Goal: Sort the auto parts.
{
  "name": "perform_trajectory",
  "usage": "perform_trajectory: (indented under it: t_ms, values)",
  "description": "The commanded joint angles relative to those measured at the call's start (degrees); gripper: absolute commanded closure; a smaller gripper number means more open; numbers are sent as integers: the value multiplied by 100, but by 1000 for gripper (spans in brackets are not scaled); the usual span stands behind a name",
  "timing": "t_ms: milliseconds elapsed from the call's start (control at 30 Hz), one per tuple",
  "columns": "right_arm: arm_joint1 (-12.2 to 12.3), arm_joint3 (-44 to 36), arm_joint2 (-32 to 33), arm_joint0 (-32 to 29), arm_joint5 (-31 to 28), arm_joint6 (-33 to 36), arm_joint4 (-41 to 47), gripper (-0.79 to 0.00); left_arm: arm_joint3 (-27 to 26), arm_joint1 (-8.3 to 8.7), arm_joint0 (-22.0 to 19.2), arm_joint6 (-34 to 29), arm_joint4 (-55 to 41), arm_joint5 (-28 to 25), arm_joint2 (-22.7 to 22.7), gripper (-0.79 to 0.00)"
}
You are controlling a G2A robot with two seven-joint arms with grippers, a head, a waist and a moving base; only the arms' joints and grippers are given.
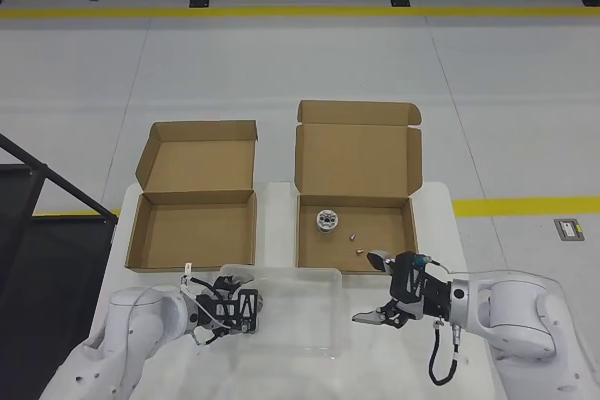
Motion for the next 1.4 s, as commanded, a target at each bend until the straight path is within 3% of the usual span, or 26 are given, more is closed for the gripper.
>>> perform_trajectory:
  t_ms: [0,200,633,733,800,900,1067,1167,1367]
  values:
    - [0,0,1,0,0,-1,0,-785,0,0,-1,0,0,0,1,-785]
    - [0,0,1,0,0,-1,0,-785,148,-3,-100,-114,108,0,240,-785]
    - [0,0,1,0,0,-1,0,-785,822,253,-1535,-535,-387,0,1801,-779]
    - [0,0,1,0,0,-1,0,-785,861,335,-1784,-845,-738,0,2081,-736]
    - [0,0,1,0,0,-1,0,-785,881,387,-1928,-1094,-980,0,2266,-640]
    - [0,0,1,0,0,-1,0,-785,968,437,-2123,-1510,-1484,0,2509,-597]
    - [0,0,1,0,0,-1,0,-785,1184,427,-2462,-2172,-2438,0,2905,-708]
    - [0,0,1,0,0,-1,0,-785,1372,383,-2678,-2524,-3079,0,3110,-665]
    - [0,0,1,0,0,-1,0,-785,1701,269,-3073,-3260,-3857,0,3537,-671]
